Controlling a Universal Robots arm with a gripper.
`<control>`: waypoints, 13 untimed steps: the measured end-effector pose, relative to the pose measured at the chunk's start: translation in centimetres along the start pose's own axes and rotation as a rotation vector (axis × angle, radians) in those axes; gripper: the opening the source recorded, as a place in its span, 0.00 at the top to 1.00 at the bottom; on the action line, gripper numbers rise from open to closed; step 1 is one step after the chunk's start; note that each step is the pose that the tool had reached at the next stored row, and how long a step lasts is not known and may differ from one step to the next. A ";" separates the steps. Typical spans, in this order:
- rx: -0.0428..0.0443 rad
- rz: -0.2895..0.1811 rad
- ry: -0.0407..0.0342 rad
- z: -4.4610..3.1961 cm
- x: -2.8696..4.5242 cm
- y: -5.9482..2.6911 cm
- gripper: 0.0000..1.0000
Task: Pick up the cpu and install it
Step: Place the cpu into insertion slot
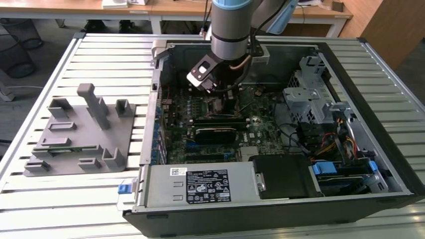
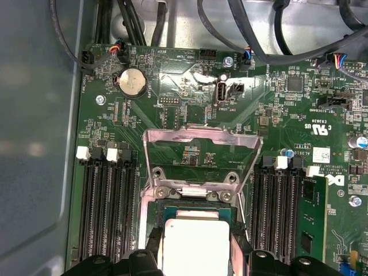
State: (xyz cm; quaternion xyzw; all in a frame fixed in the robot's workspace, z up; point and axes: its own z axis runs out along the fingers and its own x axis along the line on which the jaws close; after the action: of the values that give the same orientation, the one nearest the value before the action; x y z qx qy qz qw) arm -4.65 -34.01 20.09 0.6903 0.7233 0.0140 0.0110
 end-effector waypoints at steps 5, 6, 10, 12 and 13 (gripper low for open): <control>0.0002 0.000 -0.0002 0.13 0.00 -0.01 0.45; 0.0002 0.000 -0.0001 0.15 0.00 -0.01 0.45; 0.0001 0.000 0.0003 0.23 0.05 -0.03 0.45; 0.0001 0.000 0.0002 0.25 0.10 -0.04 0.45; 0.0002 0.000 0.0001 0.26 0.16 -0.04 0.45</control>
State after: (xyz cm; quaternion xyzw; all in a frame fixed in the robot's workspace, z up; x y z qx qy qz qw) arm -4.69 -33.85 19.83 0.6904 0.7232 0.0140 0.0109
